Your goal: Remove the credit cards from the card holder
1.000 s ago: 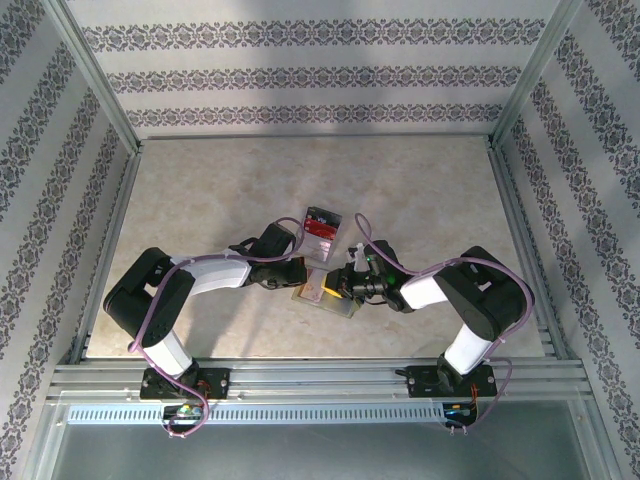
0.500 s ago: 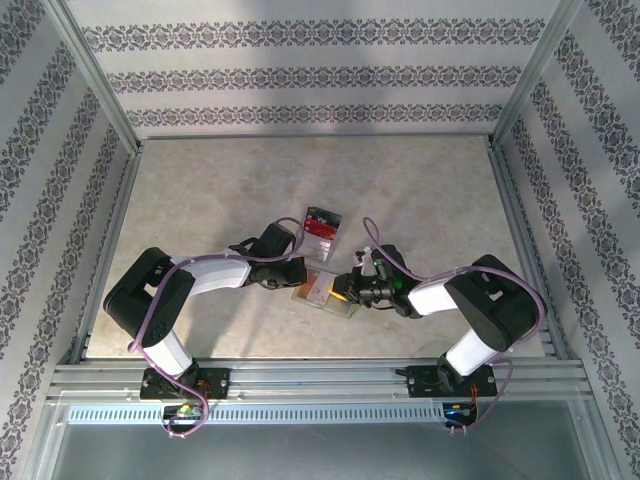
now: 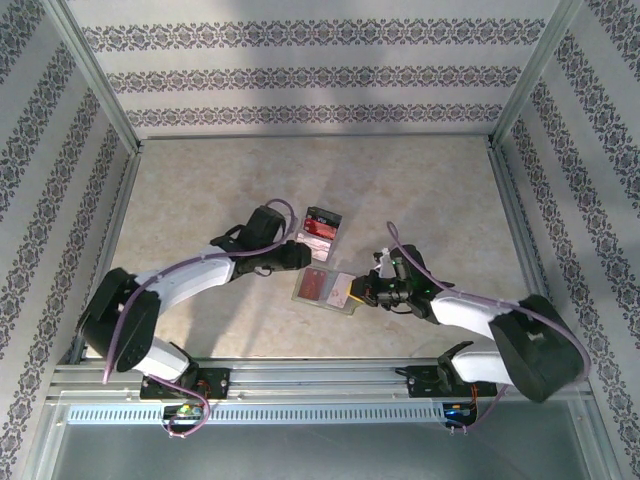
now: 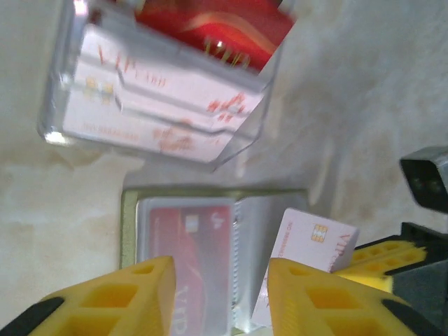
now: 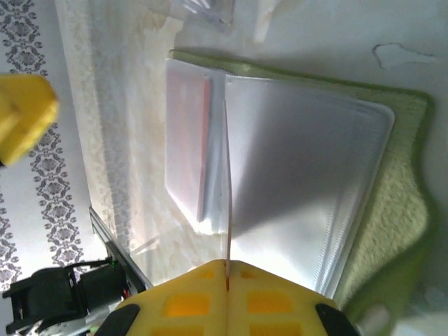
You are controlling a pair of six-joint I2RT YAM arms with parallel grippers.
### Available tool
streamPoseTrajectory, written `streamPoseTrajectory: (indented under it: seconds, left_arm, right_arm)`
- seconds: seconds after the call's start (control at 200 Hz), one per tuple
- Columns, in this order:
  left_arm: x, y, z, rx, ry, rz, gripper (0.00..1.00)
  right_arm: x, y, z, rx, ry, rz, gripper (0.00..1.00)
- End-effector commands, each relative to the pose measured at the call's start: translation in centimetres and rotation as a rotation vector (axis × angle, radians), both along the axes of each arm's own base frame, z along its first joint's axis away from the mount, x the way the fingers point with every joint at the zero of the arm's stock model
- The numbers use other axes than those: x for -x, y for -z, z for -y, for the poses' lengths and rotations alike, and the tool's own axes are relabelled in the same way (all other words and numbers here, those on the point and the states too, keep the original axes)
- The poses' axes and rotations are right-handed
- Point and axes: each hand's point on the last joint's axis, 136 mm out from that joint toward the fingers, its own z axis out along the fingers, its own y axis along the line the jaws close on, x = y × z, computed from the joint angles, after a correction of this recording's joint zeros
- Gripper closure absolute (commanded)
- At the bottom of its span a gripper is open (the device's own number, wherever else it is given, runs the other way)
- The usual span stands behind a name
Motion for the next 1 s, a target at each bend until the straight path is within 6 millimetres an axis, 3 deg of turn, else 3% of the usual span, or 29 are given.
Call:
streamPoseTrajectory:
  seconds: [0.0,0.15,0.36,0.535,0.725,0.994]
  left_arm:
    - [-0.1,-3.1,-1.5,-0.012,0.034,0.094,0.55]
    - [0.5,-8.0,-2.3,0.019,0.127,0.302,0.44]
    - [4.1,-15.5,-1.7,0.077,0.379,0.656,0.17]
    - [6.8,-19.1,-1.4,0.098,0.537,0.958,0.05]
    - [8.6,-20.0,-0.1,0.116,0.727,1.123,0.01]
    - [7.7,-17.6,2.0,0.137,0.896,1.063,0.2]
  right_arm:
    - [-0.1,-2.1,0.8,0.069,-0.055,0.086,1.0]
    - [-0.8,-6.4,1.4,0.173,-0.146,0.253,1.0]
    - [-1.5,-12.7,0.5,0.302,-0.36,0.521,1.0]
    - [-1.4,-16.4,-1.1,0.367,-0.585,0.754,1.0]
    - [-0.8,-18.1,-2.6,0.482,-0.826,0.95,1.0]
    - [0.2,-19.8,-4.8,0.519,-1.047,1.108,1.0]
